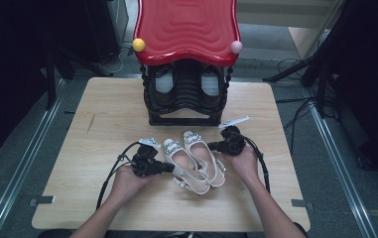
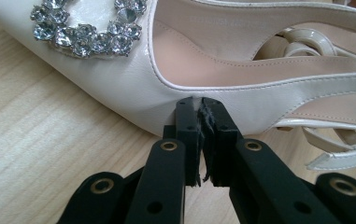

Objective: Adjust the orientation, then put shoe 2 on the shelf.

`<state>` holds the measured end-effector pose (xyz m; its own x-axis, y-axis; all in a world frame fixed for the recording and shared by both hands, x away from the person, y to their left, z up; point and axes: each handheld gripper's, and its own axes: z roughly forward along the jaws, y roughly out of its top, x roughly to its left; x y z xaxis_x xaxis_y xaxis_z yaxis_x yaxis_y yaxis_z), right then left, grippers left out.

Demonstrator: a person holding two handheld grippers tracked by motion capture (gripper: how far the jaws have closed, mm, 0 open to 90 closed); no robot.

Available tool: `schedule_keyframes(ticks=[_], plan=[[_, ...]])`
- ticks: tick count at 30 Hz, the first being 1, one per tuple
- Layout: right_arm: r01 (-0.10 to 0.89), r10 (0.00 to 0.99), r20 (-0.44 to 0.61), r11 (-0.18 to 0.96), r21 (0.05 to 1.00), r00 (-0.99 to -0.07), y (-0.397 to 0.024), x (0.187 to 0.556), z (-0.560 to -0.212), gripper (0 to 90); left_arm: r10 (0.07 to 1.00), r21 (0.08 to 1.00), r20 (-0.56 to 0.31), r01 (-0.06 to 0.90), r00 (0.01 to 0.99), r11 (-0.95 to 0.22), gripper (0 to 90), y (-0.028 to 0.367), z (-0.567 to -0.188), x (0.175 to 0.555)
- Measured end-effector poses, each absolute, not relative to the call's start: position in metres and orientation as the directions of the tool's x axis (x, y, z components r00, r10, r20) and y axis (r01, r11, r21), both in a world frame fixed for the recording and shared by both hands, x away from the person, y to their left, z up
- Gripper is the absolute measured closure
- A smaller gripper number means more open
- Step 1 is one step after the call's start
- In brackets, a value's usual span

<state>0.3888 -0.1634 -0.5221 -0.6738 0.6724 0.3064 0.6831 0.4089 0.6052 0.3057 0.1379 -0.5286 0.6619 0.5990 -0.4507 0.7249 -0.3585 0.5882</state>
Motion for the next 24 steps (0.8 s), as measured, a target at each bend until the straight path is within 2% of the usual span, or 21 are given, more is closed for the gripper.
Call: schedule_keyframes(ticks=[3, 7, 14, 24], plan=[[0.680, 0.674, 0.306, 0.398, 0.616, -0.672, -0.164, 0.390, -0.522, 90.0, 0.592, 0.587, -0.453, 0.723, 0.667, -0.365, 83.1, 0.139, -0.526, 0.306], [0.664, 0.683, 0.282, 0.394, 0.636, -0.674, -0.163, 0.390, -0.519, 87.8, 0.608, 0.595, -0.407, 0.703, 0.682, -0.390, 76.6, 0.142, -0.520, 0.303], [0.663, 0.692, 0.296, 0.347, 0.663, -0.658, -0.172, 0.387, -0.508, 84.1, 0.618, 0.617, -0.416, 0.707, 0.667, -0.347, 69.3, 0.156, -0.510, 0.303], [0.658, 0.687, 0.304, 0.333, 0.675, -0.660, -0.176, 0.376, -0.496, 79.7, 0.654, 0.633, -0.383, 0.701, 0.652, -0.329, 60.1, 0.175, -0.501, 0.306]])
